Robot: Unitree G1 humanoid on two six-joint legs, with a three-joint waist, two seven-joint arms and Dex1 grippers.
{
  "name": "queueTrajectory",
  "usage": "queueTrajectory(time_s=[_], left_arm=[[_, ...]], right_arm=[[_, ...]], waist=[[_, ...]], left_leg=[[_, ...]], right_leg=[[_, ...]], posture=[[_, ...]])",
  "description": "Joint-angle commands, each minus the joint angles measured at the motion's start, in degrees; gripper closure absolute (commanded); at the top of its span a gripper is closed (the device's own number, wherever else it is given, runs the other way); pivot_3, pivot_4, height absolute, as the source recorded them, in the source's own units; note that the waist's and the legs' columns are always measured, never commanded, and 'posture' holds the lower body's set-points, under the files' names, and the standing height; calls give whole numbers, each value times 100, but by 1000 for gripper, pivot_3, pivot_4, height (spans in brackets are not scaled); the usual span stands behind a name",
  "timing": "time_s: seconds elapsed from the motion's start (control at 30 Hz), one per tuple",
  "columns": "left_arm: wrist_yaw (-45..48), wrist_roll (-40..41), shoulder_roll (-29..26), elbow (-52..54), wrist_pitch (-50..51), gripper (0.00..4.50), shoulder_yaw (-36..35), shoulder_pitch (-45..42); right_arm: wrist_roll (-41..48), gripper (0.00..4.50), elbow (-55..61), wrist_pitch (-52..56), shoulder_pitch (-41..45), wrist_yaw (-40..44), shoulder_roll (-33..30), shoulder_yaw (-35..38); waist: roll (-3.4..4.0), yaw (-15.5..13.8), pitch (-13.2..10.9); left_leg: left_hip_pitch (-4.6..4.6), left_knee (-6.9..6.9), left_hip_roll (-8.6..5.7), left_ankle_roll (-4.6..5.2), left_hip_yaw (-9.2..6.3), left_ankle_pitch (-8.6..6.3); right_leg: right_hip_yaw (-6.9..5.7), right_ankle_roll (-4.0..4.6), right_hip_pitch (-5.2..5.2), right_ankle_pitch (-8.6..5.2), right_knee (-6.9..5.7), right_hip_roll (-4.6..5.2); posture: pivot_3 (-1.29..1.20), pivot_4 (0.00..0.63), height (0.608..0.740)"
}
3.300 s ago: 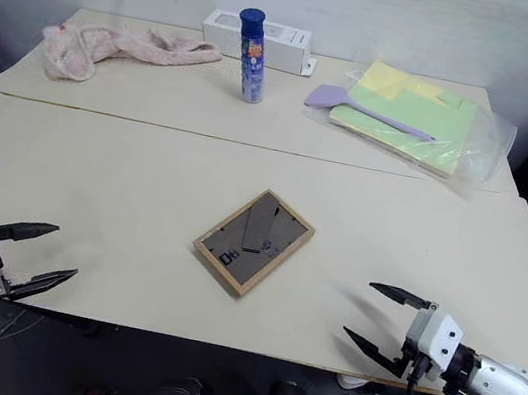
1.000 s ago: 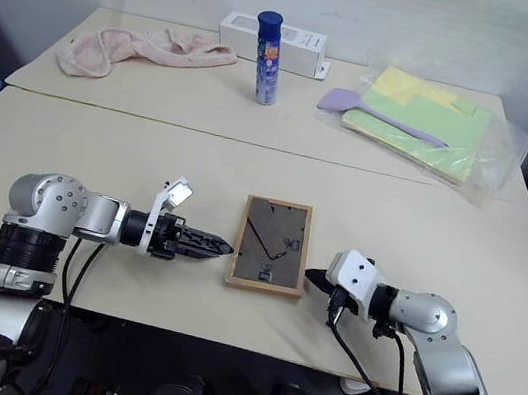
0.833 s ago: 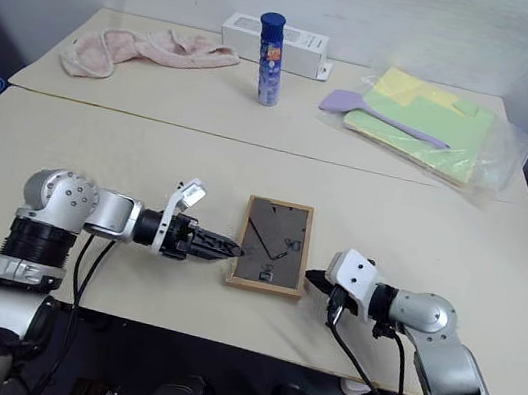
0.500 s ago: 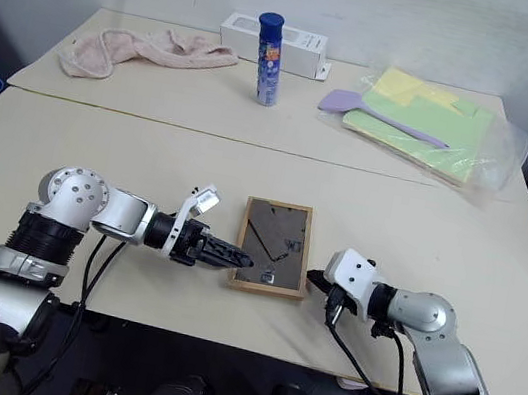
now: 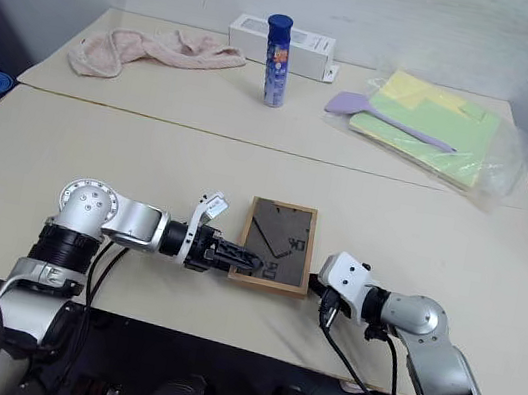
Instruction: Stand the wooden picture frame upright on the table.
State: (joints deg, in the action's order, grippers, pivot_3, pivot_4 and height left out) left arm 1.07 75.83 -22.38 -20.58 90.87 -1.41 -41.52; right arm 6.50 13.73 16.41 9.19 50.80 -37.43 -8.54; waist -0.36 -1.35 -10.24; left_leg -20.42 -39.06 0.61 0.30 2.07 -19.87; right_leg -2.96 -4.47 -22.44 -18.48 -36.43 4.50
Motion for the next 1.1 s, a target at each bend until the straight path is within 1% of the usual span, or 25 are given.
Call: queueTrajectory(time_s=[0.03, 0.1, 0.13, 0.2, 0.27, 0.3, 0.33, 0.37, 0.43, 0.5, 0.57, 0.67, 0.7, 0.8, 0.9, 1.1], left_arm=[[-185, -248, 298, 88, 121, 2469, -266, 237], [-174, -321, 373, 165, 77, 2838, -501, 326], [-213, -344, 427, 173, 59, 2961, -658, 363], [22, -457, 414, 532, -100, 3179, -745, 518], [650, -624, 348, 1159, -766, 3226, -782, 761], [1001, -803, 246, 1433, -1088, 3227, -694, 872], [1607, -1257, 62, 1807, -1812, 3227, -466, 1045], [2062, -1582, -36, 2019, -2348, 3227, -338, 1171], [2610, -2234, -292, 2176, -3139, 3227, -28, 1325], [3164, -2827, -424, 2198, -3996, 3227, 234, 1429], [3479, -3119, -425, 2173, -4444, 3227, 333, 1474], [3807, -3505, -329, 2150, -5085, 3227, 389, 1514], [3943, -3585, -315, 2205, -5234, 3227, 428, 1552], [4256, -3818, -350, 2316, -5426, 3227, 602, 1658], [4464, -3871, -347, 2438, -5419, 3227, 667, 1779], [4522, -3953, -281, 2573, -5440, 3227, 661, 1864]], right_arm=[[104, 4500, 138, -130, -53, 43, -52, 120], [221, 4500, 72, -305, -137, 154, -139, 318], [337, 4500, 42, -397, -186, 249, -179, 451], [764, 4500, 32, -302, -273, 410, -196, 824], [1578, 4118, 161, 26, -309, 778, -262, 1310], [1960, 3922, 241, 204, -307, 944, -303, 1502], [2501, 3661, 375, 559, -250, 1050, -327, 1727], [2868, 3290, 468, 811, -181, 1066, -328, 1874], [3453, 2650, 599, 1407, -32, 970, -343, 2001], [3669, 1975, 724, 1646, 149, 958, -347, 1921], [3797, 1319, 814, 1868, 317, 807, -297, 1827], [3970, 268, 840, 2345, 661, 360, -128, 1637], [3948, 20, 787, 2446, 837, 223, -20, 1501], [3733, 20, 487, 2481, 1342, -108, 353, 1195], [3393, 20, 61, 2328, 1807, -294, 723, 891], [3082, 20, -358, 2005, 2100, -167, 1082, 615]], waist=[[0, 2, 0], [-3, -14, -1], [-3, -18, -1], [-4, 3, -1], [-4, 12, -1], [-4, 12, -2], [-4, 30, -3], [-4, 56, -3], [-3, 114, -3], [-3, 147, -3], [-2, 149, -2], [-3, 138, -3], [-4, 137, -3], [-3, 143, -3], [-3, 149, -3], [-4, 151, -3]], left_leg=[[0, 0, 0, 0, 1, 0], [-1, 0, -1, 0, 1, 0], [-2, -3, -1, 0, 0, 0], [-3, -3, -2, 0, 1, 0], [-3, -2, 1, -3, 2, -1], [-2, -1, 2, -4, 3, -1], [-2, -1, 3, -5, 3, -1], [-2, -1, 6, -7, 6, 0], [-1, 0, 13, -16, 7, 3], [5, 3, 18, -24, 7, 7], [11, 11, 18, -24, 11, 7], [4, 17, 19, -19, 10, 6], [0, 17, 18, -18, 8, 5], [-3, 16, 18, -13, 7, 5], [-5, 17, 18, -9, 6, 3], [-22, 14, 19, 3, 0, -3]], right_leg=[[0, 0, 0, 0, 0, 0], [-1, -1, 1, 0, 1, 0], [-3, -1, 1, 0, 2, 0], [-2, -2, 2, 0, 4, -1], [-1, -4, 1, 1, 3, -4], [-1, -4, 0, 1, 3, -5], [0, -4, 0, 1, 4, -6], [2, -4, -1, 1, 3, -9], [2, -3, -1, 1, 3, -15], [3, 1, 0, -1, -1, -19], [10, 3, 0, -2, -2, -18], [12, 3, -7, -2, 3, -13], [11, 3, -10, -2, 4, -10], [10, 3, -15, -2, 3, -5], [10, 3, -16, -2, 3, -4], [4, 1, -23, -1, 2, 0]], posture=[[0, 150, 740], [0, 150, 740], [0, 150, 740], [0, 150, 740], [0, 150, 740], [0, 150, 740], [0, 150, 740], [0, 150, 740], [0, 150, 740], [0, 150, 740], [0, 150, 740], [0, 150, 740], [0, 150, 740], [0, 150, 740], [0, 150, 740], [0, 150, 740]])
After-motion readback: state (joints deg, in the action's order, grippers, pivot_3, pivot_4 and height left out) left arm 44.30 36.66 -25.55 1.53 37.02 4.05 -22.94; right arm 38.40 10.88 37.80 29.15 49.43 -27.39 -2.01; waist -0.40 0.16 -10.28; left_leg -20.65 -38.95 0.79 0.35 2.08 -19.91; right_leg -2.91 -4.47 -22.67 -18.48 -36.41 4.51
